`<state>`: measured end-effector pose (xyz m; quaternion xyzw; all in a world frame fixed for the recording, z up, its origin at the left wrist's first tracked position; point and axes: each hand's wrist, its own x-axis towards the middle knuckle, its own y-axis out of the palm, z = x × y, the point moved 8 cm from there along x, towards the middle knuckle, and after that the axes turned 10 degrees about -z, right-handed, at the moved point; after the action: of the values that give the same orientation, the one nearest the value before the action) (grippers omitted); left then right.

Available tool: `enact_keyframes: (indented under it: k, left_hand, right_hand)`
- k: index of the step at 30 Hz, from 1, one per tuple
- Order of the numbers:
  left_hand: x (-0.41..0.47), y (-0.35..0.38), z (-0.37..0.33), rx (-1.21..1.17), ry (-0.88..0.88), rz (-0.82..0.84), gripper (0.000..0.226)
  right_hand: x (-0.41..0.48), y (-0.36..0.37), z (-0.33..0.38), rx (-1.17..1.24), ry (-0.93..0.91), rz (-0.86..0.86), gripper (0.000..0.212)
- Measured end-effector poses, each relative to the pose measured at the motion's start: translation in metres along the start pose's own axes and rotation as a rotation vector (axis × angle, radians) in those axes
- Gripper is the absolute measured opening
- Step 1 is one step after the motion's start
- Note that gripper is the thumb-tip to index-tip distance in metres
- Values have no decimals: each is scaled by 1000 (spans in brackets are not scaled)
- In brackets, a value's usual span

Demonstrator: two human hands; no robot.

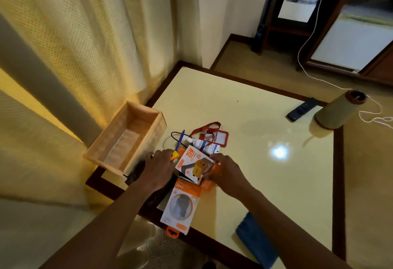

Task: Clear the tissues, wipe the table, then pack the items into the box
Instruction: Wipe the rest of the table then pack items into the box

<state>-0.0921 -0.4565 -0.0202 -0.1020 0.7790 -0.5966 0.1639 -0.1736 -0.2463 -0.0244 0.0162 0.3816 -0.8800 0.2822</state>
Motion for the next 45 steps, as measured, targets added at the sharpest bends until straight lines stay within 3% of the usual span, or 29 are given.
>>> enact_keyframes:
  k: [6, 10, 16, 23, 29, 36, 41, 45]
  left_hand:
    - [16, -7, 4, -97, -63, -107, 19]
    - [35, -28, 4, -147, -81, -159, 20]
    - [84, -65, -53, -389, 150, -153, 10]
    - [164, -27, -148, -377, 259, -29, 15]
    - [216, 31, -208, -284, 301, -2, 11]
    - [274, 80, -259, -222, 253, -103, 16]
    - [291, 89, -289, -113, 231, -166, 30]
    - [297, 95, -310, -200, 198, -134, 48]
  right_hand:
    - [-6, -18, -16, 171, 82, -49, 56]
    - [-7, -57, -30, 267, 151, -214, 45]
    - [10, -126, -71, 354, 361, -449, 47]
    - [88, -228, -121, 158, 425, -607, 56]
    - [179, -291, -156, 9, 376, -600, 55]
    - [250, -303, -204, -55, 397, -498, 51]
    - [277, -302, -219, -207, 360, -410, 45]
    - [281, -299, -227, -314, 353, -344, 42]
